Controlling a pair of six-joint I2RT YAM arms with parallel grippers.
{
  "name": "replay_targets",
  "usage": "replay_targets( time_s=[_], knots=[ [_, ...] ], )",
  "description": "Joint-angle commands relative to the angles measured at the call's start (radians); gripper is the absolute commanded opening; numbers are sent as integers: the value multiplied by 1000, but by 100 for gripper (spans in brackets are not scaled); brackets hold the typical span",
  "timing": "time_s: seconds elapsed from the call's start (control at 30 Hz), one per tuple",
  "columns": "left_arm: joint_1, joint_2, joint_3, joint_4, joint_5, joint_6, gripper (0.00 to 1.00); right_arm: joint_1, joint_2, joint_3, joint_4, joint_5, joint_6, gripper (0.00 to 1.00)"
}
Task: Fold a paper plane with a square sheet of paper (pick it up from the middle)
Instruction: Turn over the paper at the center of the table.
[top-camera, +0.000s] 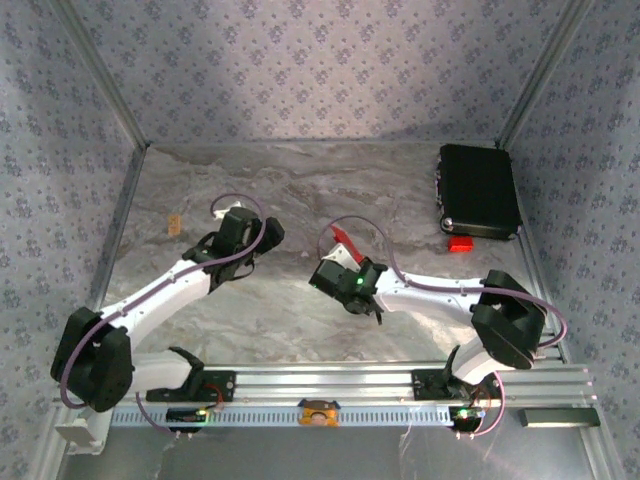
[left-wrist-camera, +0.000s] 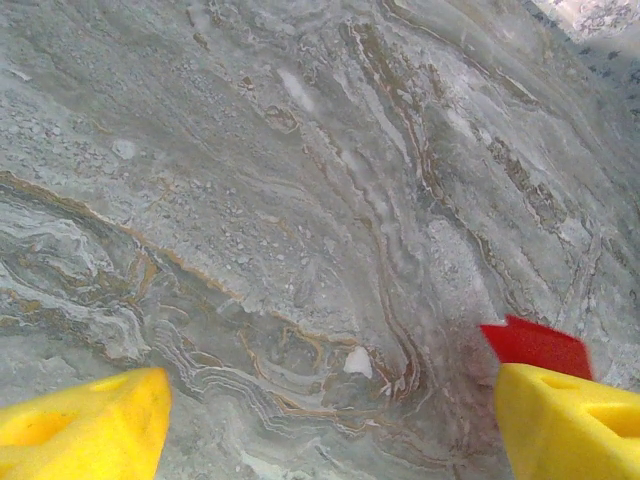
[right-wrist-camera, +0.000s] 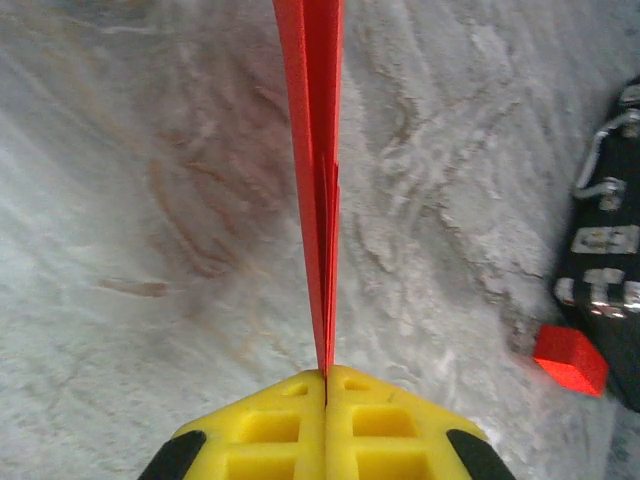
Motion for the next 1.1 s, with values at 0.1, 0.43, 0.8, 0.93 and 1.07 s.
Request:
replay_targets(
  time_s=[0.1, 0.43, 0.8, 0.93, 1.07],
  knots=[
    [18, -15, -11, -29, 4, -19, 84, 12, 33, -8, 27, -175, -69, 4],
    [19, 23, 8, -29, 39, -22, 84, -4, 29, -7, 114, -426, -72, 25],
    [19, 84, 21, 32, 152, 4, 79, -295, -117, -151, 355, -972, -3, 32],
    [6, 133, 30, 74, 215, -2, 76, -440, -49, -168, 443, -1220, 73, 23],
    [-15, 173, 40, 89, 238, -10, 73, -495, 52, -140, 474, -1320, 129, 11]
  ],
)
